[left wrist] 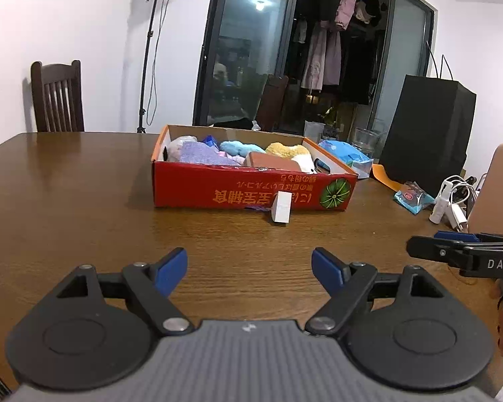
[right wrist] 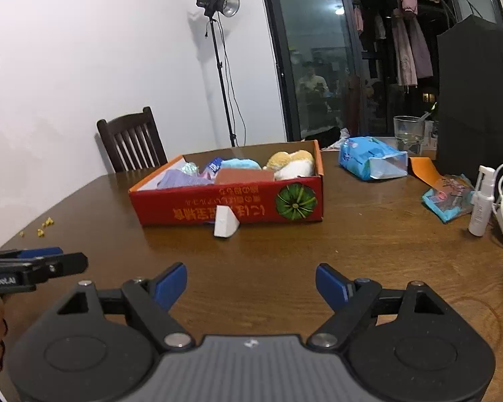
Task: Organize soft objects
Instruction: 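Move the right gripper to the small white foam block and grasp it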
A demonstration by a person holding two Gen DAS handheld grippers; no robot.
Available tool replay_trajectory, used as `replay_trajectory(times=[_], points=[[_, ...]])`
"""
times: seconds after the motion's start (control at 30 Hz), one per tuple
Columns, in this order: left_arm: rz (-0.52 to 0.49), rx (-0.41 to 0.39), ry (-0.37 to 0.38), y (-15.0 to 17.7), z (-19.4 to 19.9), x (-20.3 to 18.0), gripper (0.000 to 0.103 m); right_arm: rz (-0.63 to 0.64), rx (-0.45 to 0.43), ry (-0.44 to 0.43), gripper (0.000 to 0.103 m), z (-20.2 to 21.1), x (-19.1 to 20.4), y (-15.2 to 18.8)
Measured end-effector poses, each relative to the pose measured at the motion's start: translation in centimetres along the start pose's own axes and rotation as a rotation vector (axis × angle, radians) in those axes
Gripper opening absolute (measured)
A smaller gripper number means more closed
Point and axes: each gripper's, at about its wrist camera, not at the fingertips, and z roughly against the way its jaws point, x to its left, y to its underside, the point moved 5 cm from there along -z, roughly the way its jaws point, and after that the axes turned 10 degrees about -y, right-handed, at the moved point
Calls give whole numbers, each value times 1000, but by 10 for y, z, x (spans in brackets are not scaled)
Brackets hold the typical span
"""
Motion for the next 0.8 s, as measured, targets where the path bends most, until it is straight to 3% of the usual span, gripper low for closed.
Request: replay_trajectory(times=[0.2,0.47,0.67,0.73,0.77,0.8], points=[[-38,26,-16,-7,-40,-10,83,21,19,-21,81,-34,-1,-10],[-97,59,32,-27,-116,-44,82,19,52,-13,76,-90,-22,-29],[-151,131,49,-37,-185,-71,43,30,108,-12,53,-143,-53,-44],[-149,142,59,-38,-198,-75,31,49,121,-20,40,-159,-57,-45],[-139,141,79,-39,-200,-76,21,48,136,-22,27,-168,-59,-44],[-127,138,92,-38,-201,-77,21,40,143,-25,14,-173,-60,-43]])
